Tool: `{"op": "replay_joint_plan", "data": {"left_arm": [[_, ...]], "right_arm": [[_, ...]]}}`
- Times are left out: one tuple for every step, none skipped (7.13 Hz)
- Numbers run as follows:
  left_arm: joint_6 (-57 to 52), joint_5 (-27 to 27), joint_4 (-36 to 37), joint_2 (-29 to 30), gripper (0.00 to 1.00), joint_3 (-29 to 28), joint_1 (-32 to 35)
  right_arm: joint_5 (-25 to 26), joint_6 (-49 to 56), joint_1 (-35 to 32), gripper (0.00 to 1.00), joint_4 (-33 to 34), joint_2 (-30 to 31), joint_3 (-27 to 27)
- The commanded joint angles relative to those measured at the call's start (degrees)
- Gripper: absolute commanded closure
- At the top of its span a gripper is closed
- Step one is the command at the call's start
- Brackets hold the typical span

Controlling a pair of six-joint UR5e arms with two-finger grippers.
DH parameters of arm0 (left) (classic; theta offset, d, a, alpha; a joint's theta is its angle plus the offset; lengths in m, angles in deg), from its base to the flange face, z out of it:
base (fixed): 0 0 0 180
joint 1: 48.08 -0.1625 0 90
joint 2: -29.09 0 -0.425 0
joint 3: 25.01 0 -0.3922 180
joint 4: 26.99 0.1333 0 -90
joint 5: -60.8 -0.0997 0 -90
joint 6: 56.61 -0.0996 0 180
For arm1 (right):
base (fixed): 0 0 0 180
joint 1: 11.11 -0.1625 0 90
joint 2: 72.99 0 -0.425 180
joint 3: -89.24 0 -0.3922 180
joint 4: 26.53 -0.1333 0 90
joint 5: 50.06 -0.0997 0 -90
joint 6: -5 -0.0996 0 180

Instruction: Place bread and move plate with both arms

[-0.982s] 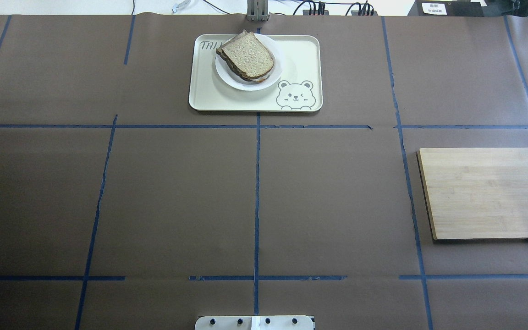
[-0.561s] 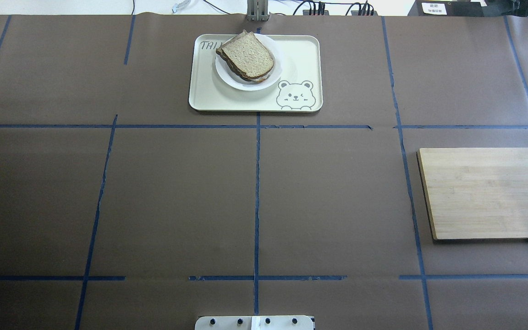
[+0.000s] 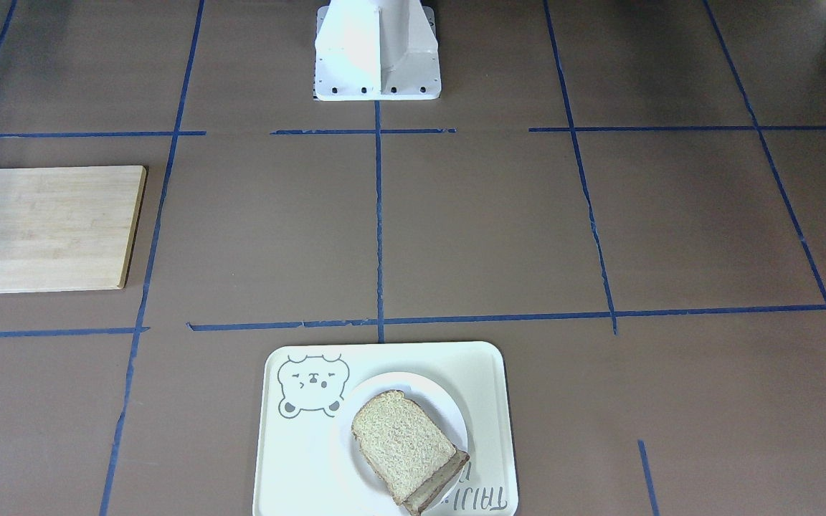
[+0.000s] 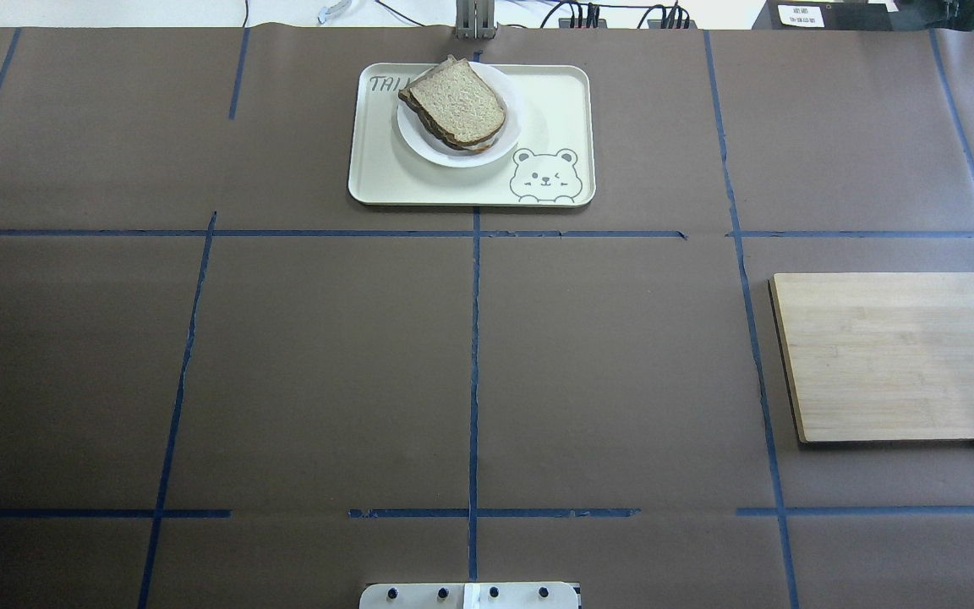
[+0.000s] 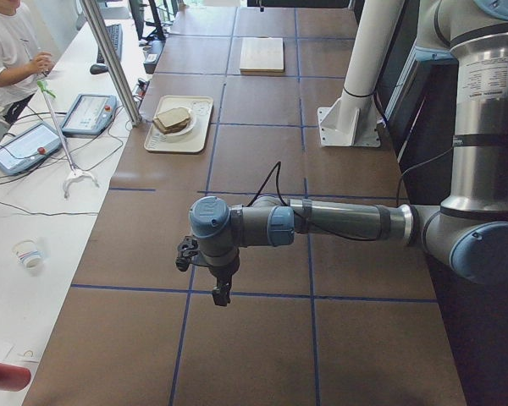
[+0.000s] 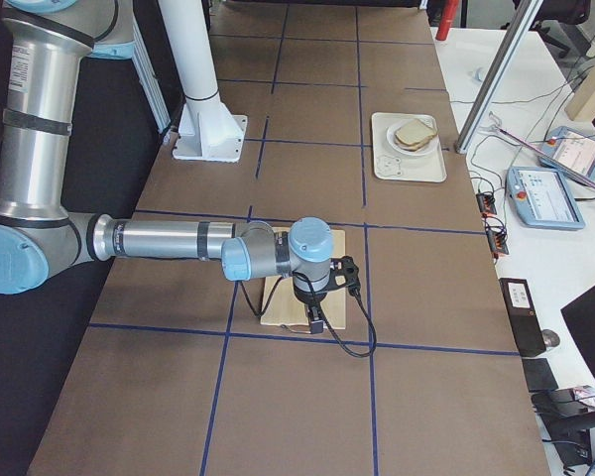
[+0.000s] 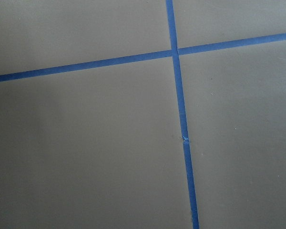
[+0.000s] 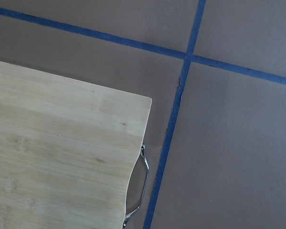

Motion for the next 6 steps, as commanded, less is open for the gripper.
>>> {"op": "replay_joint_plan", "data": {"left_arm": [[0.0,0.06,0.0,0.0,0.0,0.0,0.0],[0.0,0.06,0.0,0.0,0.0,0.09,0.0],[0.0,0.06,0.0,0.0,0.0,0.35,0.0],[0.0,0.06,0.0,0.0,0.0,0.35,0.0],[0.0,0.06,0.0,0.0,0.0,0.96,0.0],[0.0,0.06,0.0,0.0,0.0,1.06,0.0]], "right_arm": [[-0.09,-0.09,0.0,0.0,0.0,0.0,0.09],[0.0,0.0,0.0,0.0,0.0,0.0,0.09],[0.0,0.0,0.0,0.0,0.0,0.0,0.09],[-0.09,-0.09,0.0,0.0,0.0,0.0,0.09],[0.0,-0.09,0.0,0.0,0.0,0.0,0.0],[0.0,0.0,0.0,0.0,0.0,0.0,0.0]]}}
